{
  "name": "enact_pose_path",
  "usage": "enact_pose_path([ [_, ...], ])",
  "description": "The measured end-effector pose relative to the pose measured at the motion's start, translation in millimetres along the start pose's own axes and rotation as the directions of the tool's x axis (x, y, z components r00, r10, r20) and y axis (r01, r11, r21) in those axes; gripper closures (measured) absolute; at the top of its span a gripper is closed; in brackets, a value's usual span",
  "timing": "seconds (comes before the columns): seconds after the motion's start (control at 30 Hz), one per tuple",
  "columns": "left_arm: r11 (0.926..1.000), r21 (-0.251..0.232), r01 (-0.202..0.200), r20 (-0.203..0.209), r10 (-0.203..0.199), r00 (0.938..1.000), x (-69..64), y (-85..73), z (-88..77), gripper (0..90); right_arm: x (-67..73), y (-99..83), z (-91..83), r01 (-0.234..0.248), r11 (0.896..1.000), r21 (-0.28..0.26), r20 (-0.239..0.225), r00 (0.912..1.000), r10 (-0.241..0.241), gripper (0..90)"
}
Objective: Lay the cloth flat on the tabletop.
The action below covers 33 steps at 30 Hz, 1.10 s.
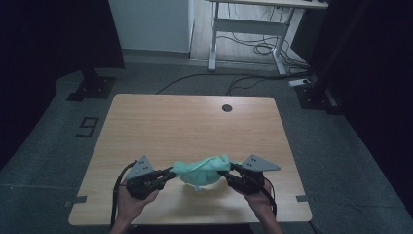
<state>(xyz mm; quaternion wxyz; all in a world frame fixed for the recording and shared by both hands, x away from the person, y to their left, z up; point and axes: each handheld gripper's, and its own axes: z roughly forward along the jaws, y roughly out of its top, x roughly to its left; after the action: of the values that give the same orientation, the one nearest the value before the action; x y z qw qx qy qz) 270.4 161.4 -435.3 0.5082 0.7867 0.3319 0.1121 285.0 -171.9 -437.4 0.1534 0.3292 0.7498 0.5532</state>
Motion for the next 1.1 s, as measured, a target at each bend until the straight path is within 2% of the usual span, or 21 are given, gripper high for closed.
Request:
enact_pose_path([
  [0.13,0.9973,0.056,0.047,0.015,-0.048,0.9987,13.2,-11.4,17.1,82.6,-18.7,-17.2,19.9,-0.054,0.996,0.072,0.004,0.9985,0.054,65.2],
  [0.23,0.9966,0.064,0.053,0.011,-0.054,0.9985,15.6,-14.4,18.4,82.4,-21.1,-24.3,22.3,-0.055,0.995,0.089,-0.007,0.9984,0.056,62.1],
  [0.37,0.9973,0.05,0.054,0.017,-0.055,0.9983,14.9,-14.2,13.7,82.1,-16.3,-24.8,15.7,-0.018,0.998,0.065,-0.02,0.9996,0.02,56.8],
  [0.5,0.9966,0.058,0.059,0.008,-0.059,0.9982,16.4,-15.8,14.6,82.1,-16.6,-28.0,15.9,-0.003,0.997,0.078,-0.023,0.9997,0.004,52.3],
  [0.7,0.9953,0.069,0.068,0.008,-0.069,0.9976,21.8,-19.4,19.0,82.3,-25.7,-36.3,24.0,-0.029,0.996,0.083,-0.022,0.9993,0.031,42.5],
  [0.83,0.9949,0.075,0.068,0.003,-0.068,0.9977,22.4,-20.9,20.8,82.5,-29.7,-39.5,25.3,-0.04,0.996,0.076,-0.028,0.9987,0.042,39.2],
  [1.03,0.9951,0.064,0.075,-0.009,-0.074,0.9972,24.4,-21.0,17.8,82.7,-30.7,-41.8,25.0,-0.031,0.996,0.084,-0.069,0.9969,0.037,39.0],
  [1.1,0.9954,0.06,0.074,-0.011,-0.074,0.9972,25.0,-20.9,16.8,82.8,-30.5,-42.7,25.3,-0.028,0.995,0.097,-0.076,0.9965,0.035,45.3],
])
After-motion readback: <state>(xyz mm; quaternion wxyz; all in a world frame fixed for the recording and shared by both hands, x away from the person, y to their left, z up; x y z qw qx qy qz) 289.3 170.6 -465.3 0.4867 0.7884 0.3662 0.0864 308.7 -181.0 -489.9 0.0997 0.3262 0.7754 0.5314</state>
